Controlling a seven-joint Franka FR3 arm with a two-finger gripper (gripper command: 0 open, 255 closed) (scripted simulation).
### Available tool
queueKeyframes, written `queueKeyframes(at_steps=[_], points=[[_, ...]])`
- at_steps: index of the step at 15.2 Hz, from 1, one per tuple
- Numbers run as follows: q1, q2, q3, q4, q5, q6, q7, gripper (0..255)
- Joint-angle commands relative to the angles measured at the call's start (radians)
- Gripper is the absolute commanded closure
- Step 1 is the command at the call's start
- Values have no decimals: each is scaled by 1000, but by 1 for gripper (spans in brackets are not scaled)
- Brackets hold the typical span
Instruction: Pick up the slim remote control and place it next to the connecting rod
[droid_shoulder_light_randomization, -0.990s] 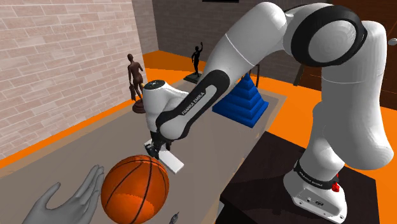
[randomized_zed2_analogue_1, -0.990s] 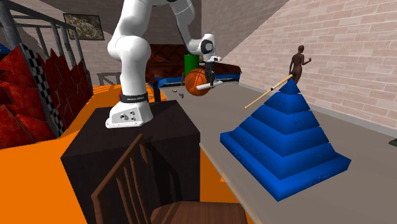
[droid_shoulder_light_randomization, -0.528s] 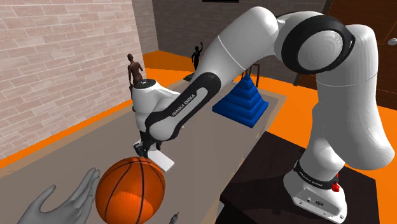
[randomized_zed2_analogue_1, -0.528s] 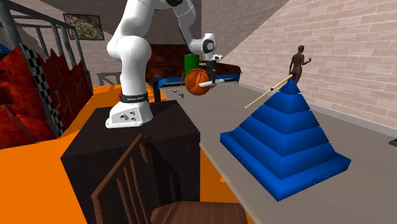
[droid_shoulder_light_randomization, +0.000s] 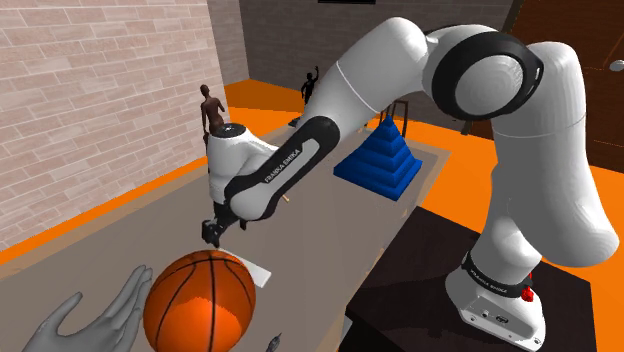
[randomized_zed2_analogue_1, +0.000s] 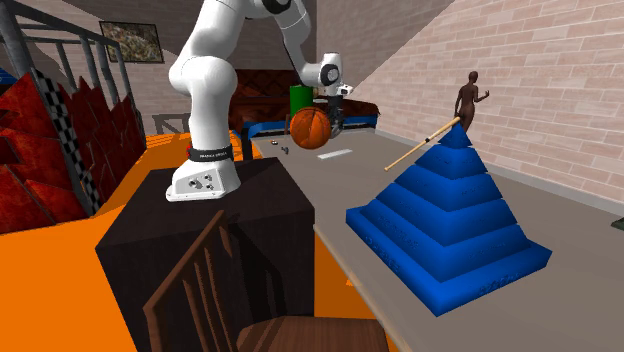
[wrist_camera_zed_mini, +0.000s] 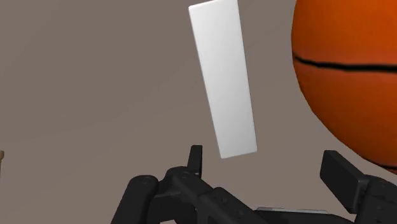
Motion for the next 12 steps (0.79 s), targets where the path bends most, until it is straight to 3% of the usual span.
queueKeyframes(at_steps=[1, 2, 12], points=[[-46, 37, 30, 152, 49, -222, -50, 0], [-61, 64, 37, 227, 64, -310, -65, 0], [-56, 129, 38, 223, 64, -242, -65, 0]])
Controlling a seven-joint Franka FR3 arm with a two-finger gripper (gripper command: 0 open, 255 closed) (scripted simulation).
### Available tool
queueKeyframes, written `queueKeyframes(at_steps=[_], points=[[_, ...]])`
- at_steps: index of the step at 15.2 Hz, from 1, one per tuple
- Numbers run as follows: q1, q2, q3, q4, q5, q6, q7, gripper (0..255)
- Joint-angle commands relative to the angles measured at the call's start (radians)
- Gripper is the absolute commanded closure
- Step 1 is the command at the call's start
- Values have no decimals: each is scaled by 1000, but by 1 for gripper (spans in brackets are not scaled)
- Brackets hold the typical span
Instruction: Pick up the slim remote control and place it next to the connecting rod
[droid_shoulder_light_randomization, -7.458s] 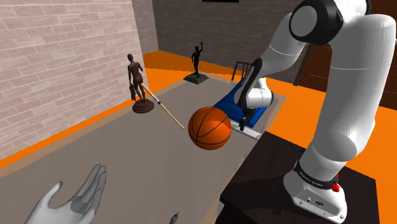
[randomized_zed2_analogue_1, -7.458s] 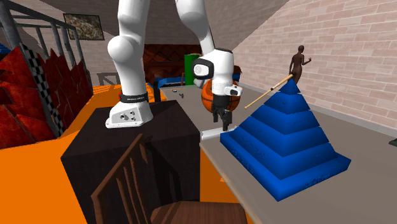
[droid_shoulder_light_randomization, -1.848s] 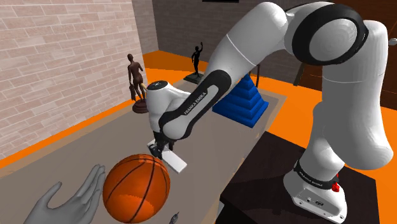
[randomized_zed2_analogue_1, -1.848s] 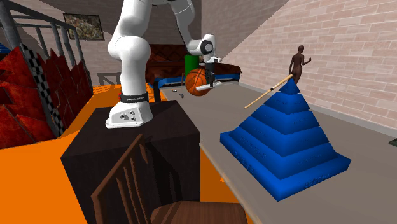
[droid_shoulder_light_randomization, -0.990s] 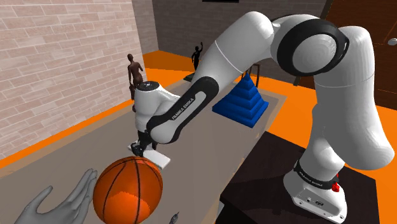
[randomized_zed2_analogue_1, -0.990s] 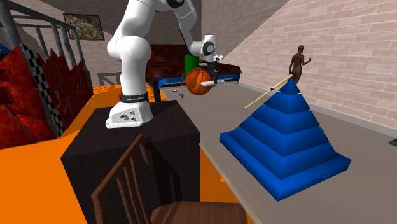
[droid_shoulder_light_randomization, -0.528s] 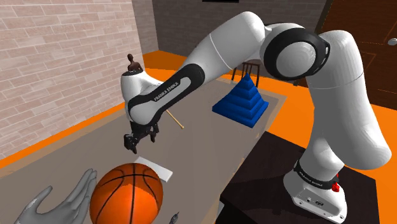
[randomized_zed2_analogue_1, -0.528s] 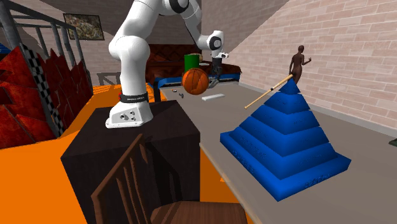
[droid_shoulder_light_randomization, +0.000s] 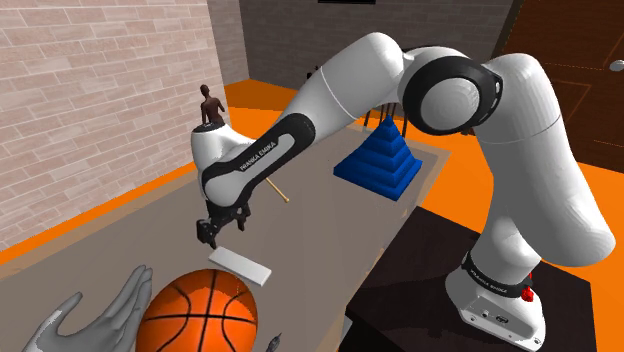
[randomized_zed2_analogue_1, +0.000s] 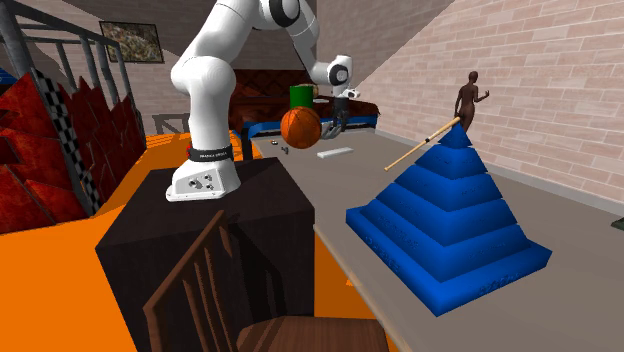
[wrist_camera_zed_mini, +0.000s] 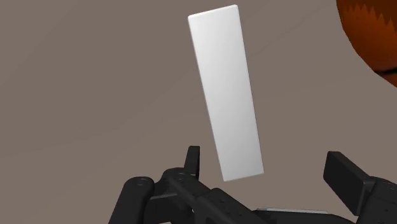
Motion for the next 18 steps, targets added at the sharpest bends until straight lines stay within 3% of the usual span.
queueKeyframes(at_steps=[1, 5, 6, 15, 16, 18], points=[[0, 2, 0, 0, 0, 2, 0, 0], [0, 2, 0, 0, 0, 2, 0, 0], [0, 2, 0, 0, 0, 2, 0, 255], [0, 2, 0, 0, 0, 2, 0, 255], [0, 2, 0, 0, 0, 2, 0, 0], [23, 38, -13, -7, -29, 33, 14, 0]])
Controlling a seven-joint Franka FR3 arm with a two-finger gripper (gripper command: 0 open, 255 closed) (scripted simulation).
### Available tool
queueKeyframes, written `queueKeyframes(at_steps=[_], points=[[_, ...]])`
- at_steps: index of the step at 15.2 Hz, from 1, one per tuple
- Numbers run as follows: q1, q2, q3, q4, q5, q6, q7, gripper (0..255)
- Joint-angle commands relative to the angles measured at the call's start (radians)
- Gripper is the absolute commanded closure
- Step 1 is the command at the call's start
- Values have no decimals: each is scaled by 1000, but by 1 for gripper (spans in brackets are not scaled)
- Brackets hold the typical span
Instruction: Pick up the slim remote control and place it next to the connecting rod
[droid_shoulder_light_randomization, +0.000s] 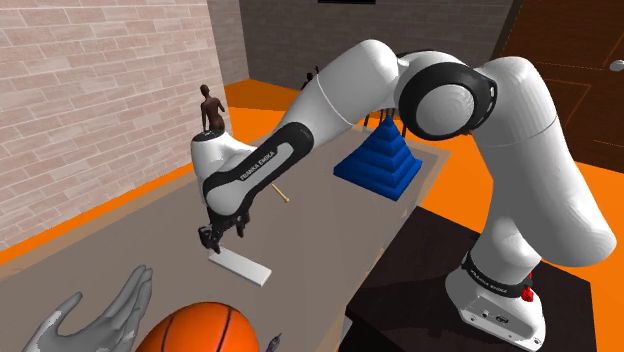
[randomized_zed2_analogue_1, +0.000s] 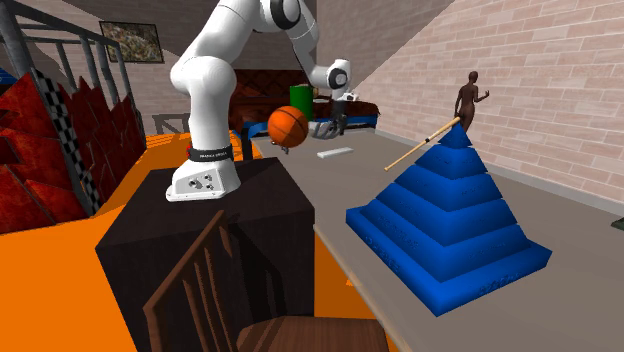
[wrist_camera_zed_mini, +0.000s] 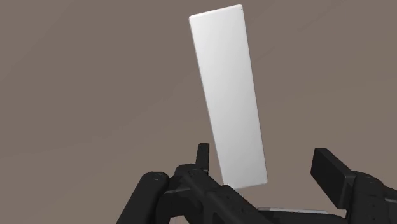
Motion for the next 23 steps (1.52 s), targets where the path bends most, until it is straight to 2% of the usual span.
queueKeyframes(at_steps=[1, 5, 13, 20, 21, 23], points=[[19, 31, -12, -10, -25, 29, 11, 0], [61, 106, -42, -10, -76, 78, 38, 0], [60, 188, -43, 18, -76, 133, 38, 0], [60, 188, -43, 18, -76, 132, 38, 0], [60, 188, -43, 18, -76, 132, 38, 255], [60, 188, -43, 19, -76, 132, 38, 255]])
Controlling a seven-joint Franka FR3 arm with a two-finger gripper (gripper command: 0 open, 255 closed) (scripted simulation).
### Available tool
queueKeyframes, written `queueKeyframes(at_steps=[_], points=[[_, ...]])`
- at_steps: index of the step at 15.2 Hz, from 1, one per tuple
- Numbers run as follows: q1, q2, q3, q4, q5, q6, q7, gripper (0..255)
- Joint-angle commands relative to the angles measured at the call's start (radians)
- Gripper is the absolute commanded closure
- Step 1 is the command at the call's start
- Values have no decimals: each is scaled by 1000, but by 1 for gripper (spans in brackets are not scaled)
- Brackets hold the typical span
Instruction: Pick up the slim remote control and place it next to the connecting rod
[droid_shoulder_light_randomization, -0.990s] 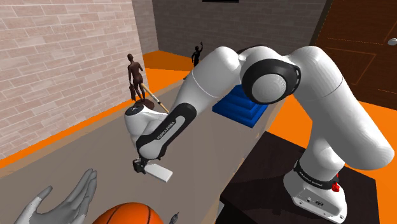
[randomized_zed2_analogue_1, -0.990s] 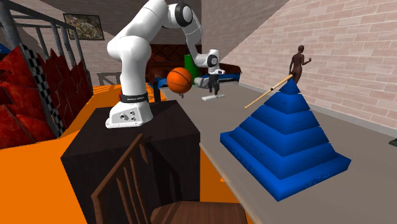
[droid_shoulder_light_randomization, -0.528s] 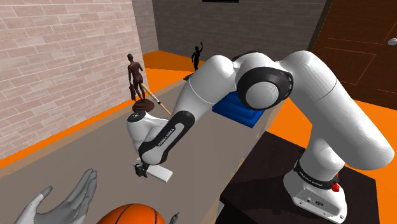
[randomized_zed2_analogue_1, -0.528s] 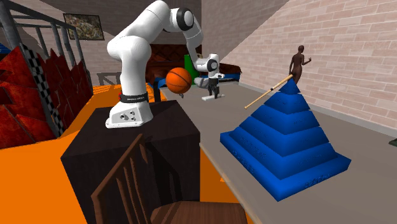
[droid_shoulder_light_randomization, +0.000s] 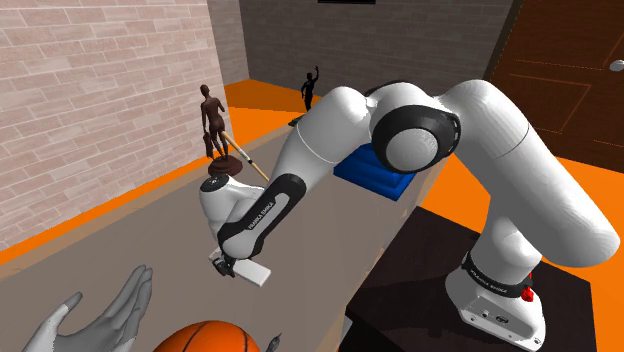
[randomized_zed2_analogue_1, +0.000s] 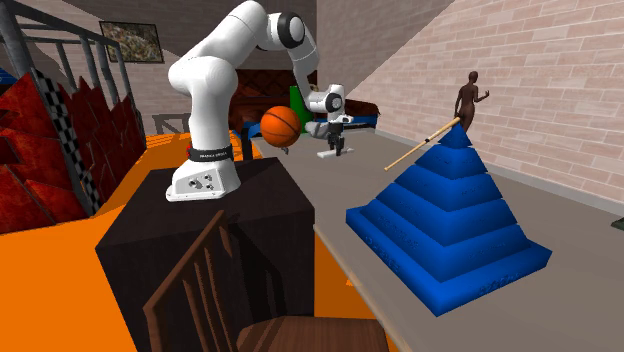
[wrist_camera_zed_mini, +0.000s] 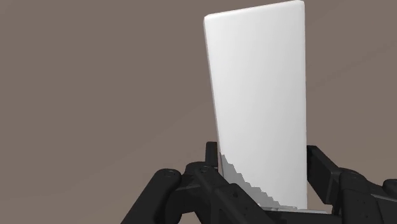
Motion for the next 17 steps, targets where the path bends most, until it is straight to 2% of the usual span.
queueKeyframes(at_steps=[1, 7, 17], points=[[0, 1, 0, 0, 0, 0, 0, 255], [0, 1, 0, -1, 0, 1, 0, 255], [0, -107, 1, -37, 1, -71, -1, 255]])
